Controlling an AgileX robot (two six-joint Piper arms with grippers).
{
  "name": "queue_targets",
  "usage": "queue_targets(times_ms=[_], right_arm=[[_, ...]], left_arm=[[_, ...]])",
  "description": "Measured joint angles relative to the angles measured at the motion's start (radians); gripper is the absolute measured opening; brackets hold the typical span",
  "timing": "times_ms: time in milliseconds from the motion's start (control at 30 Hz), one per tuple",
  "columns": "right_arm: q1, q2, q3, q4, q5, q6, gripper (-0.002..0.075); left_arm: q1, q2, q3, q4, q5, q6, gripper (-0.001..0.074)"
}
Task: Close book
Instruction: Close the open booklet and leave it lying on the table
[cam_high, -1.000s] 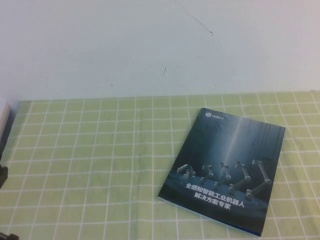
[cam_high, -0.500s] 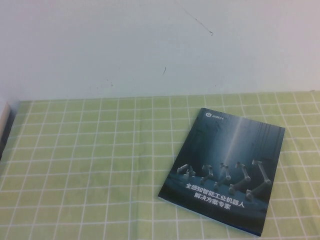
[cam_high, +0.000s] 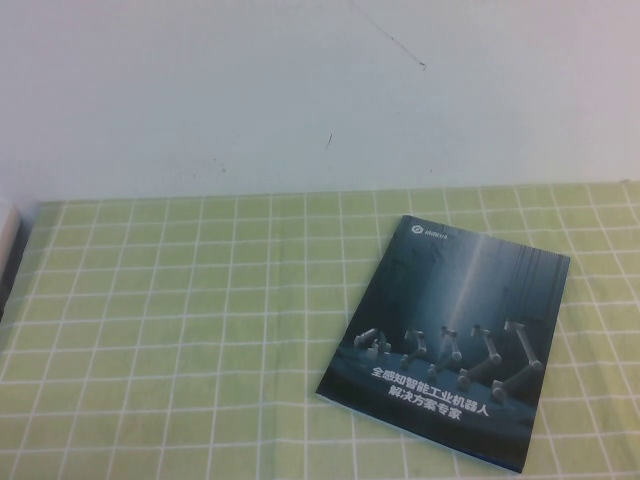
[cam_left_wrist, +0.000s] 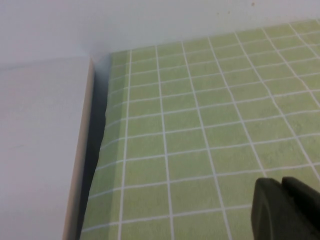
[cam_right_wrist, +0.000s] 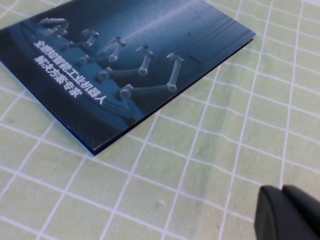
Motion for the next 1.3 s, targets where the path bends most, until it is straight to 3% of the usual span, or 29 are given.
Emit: queue_targets(times_ms=[1300], right_arm=[[0.0, 0.0, 0.0, 0.0, 0.0, 0.0, -0.0003]], left_arm=[[0.0, -0.002, -0.003, 0.002, 0.017, -0.038, -0.0004]])
